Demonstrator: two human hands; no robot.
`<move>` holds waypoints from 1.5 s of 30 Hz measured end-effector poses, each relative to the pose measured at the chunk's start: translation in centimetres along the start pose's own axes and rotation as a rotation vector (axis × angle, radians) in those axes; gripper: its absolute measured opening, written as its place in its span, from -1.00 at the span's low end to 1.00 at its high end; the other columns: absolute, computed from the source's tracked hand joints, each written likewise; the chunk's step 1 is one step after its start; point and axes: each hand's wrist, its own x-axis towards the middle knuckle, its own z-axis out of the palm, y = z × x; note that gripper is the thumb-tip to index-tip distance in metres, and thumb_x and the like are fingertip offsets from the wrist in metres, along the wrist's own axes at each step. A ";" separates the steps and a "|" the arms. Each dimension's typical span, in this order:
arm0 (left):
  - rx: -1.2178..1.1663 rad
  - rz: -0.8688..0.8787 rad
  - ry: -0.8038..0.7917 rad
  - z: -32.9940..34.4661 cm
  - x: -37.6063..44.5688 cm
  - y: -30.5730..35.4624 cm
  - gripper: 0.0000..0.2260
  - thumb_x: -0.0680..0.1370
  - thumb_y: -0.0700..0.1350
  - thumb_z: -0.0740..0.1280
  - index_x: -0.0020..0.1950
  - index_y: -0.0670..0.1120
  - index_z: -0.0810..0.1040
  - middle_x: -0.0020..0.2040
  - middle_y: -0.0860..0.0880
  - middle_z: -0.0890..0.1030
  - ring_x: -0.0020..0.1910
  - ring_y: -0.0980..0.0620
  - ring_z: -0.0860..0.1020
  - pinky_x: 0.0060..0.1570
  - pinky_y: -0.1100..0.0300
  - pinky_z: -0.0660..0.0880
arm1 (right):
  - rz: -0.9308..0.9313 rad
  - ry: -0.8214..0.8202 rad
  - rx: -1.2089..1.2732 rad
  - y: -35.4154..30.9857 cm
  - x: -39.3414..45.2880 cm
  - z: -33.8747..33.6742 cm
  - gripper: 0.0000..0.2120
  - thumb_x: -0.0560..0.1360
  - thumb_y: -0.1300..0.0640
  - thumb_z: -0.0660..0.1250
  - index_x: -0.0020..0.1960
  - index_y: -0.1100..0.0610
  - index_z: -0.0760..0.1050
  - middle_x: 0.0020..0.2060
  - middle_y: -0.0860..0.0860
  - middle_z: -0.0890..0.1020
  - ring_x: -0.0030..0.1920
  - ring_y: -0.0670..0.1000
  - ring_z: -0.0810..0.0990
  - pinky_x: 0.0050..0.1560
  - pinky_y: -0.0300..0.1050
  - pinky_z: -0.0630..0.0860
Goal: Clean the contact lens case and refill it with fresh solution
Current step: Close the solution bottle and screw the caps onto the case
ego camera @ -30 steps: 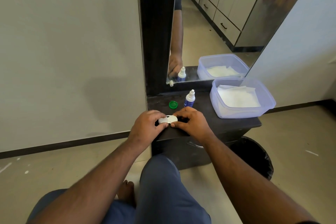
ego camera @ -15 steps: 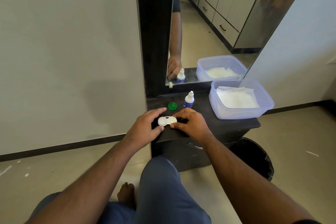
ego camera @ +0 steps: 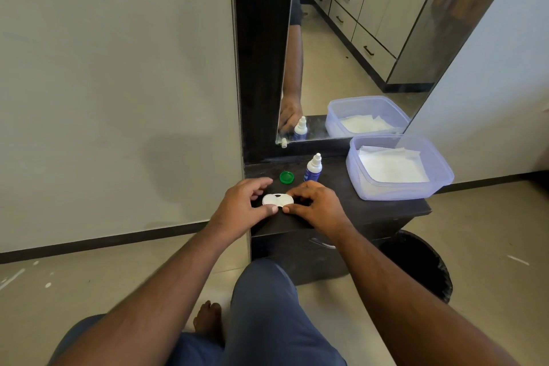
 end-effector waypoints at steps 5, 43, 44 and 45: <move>0.194 0.017 0.084 0.8 0.4 0.9 -0.81 0.38 -0.05 0.52 -0.10 -0.06 0.59 -0.07 0.02 0.55 -0.12 0.08 0.51 -0.11 0.13 0.52 | -0.006 -0.008 -0.008 0.1 0.1 0.0 -0.68 0.36 0.06 0.51 0.11 0.00 0.62 -0.04 -0.14 0.59 0.02 -0.15 0.52 0.05 -0.23 0.48; 0.309 0.028 -0.021 0.6 0.4 1.5 -0.70 0.41 -0.08 0.50 0.12 -0.10 0.64 -0.06 -0.01 0.54 -0.11 0.04 0.49 -0.17 0.20 0.41 | 0.116 -0.072 -0.256 -1.0 0.3 -1.5 -0.77 0.49 0.12 0.37 0.13 0.13 0.60 0.10 0.05 0.59 0.05 0.01 0.56 0.08 -0.16 0.49; 0.304 0.029 -0.020 0.5 0.4 1.5 -0.71 0.41 -0.08 0.50 0.11 -0.11 0.64 -0.05 -0.02 0.54 -0.11 0.03 0.50 -0.16 0.19 0.42 | 0.119 -0.047 -0.280 -0.8 -0.2 -1.8 -0.82 0.47 0.10 0.41 0.03 0.13 0.62 0.04 0.04 0.55 0.00 0.00 0.54 0.01 -0.19 0.46; 0.301 0.030 -0.018 0.5 0.4 1.4 -0.71 0.41 -0.08 0.51 0.10 -0.11 0.64 -0.05 -0.02 0.55 -0.10 0.02 0.51 -0.15 0.17 0.43 | 0.129 -0.032 -0.294 -0.8 -0.7 -2.2 -0.87 0.44 0.08 0.44 -0.07 0.13 0.62 -0.02 0.03 0.51 -0.06 -0.01 0.52 -0.06 -0.20 0.43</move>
